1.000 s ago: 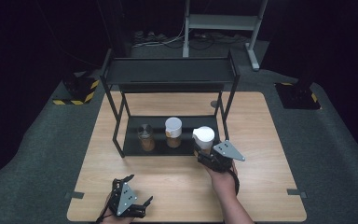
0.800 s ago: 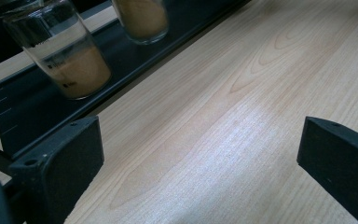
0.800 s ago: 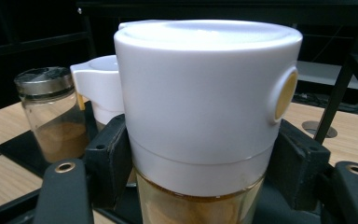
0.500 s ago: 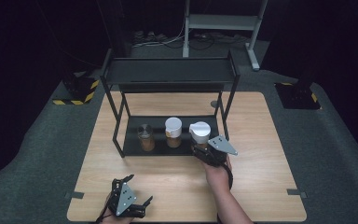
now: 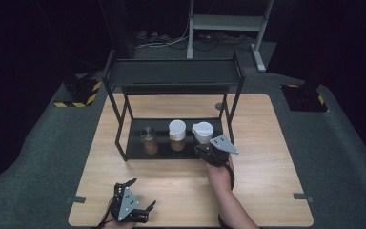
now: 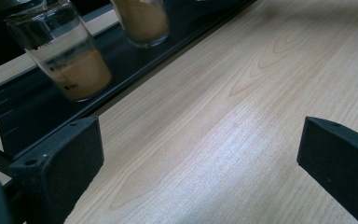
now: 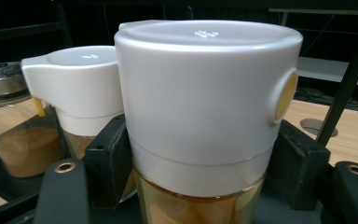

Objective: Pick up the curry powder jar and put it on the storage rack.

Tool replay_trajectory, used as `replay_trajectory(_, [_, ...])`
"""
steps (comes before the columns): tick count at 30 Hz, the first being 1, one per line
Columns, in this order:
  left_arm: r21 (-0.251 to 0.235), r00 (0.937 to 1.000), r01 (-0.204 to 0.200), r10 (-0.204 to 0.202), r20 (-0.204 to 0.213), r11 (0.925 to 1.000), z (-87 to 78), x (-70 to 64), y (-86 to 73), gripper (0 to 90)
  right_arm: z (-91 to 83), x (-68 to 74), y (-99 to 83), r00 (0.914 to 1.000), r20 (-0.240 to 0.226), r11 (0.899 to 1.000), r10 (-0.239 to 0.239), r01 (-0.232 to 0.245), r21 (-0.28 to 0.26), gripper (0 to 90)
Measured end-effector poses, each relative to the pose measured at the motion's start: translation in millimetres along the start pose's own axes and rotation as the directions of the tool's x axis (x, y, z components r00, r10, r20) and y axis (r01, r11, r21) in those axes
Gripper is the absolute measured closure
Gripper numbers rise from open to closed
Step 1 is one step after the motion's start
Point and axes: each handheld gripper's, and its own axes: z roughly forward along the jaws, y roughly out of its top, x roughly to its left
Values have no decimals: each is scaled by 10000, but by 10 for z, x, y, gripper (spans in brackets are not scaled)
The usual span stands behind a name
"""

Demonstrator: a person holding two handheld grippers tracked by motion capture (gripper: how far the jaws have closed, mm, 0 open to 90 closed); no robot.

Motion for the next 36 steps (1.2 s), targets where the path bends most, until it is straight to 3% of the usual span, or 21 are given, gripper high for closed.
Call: replay_trajectory(36, [-127, 10000, 68, -68, 4, 9999, -12, 4, -23, 8, 205, -26, -71, 9997, 205, 9993, 134, -141, 352, 304])
